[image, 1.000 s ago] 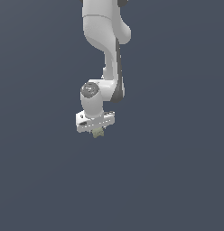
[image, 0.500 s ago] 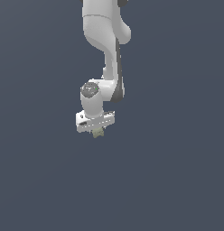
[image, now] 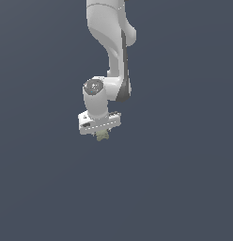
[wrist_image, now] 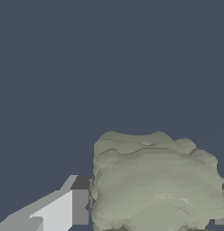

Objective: Pick up the object and move it to a goal position.

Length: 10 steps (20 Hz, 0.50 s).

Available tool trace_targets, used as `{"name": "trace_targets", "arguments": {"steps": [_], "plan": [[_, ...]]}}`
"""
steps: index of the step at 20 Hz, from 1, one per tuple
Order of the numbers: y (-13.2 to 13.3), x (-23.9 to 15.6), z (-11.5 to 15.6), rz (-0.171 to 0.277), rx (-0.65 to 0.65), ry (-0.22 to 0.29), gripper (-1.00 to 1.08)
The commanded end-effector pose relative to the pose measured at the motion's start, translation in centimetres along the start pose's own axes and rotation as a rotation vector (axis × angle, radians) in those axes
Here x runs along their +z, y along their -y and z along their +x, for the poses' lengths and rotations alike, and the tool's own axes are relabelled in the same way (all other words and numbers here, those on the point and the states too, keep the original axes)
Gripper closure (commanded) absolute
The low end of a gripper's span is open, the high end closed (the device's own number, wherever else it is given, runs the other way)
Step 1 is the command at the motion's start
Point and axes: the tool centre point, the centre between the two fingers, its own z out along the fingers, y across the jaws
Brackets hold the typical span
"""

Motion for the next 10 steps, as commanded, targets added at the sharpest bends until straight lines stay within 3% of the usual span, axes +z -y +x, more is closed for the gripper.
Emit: {"name": "trace_targets", "arguments": {"steps": [1, 10], "plan": [[0.2, -1.6, 0.1, 0.0, 0.0, -0.001, 1.08], [1.6, -10.0, 0.2, -0.001, 0.0, -0.001, 1.08]]}}
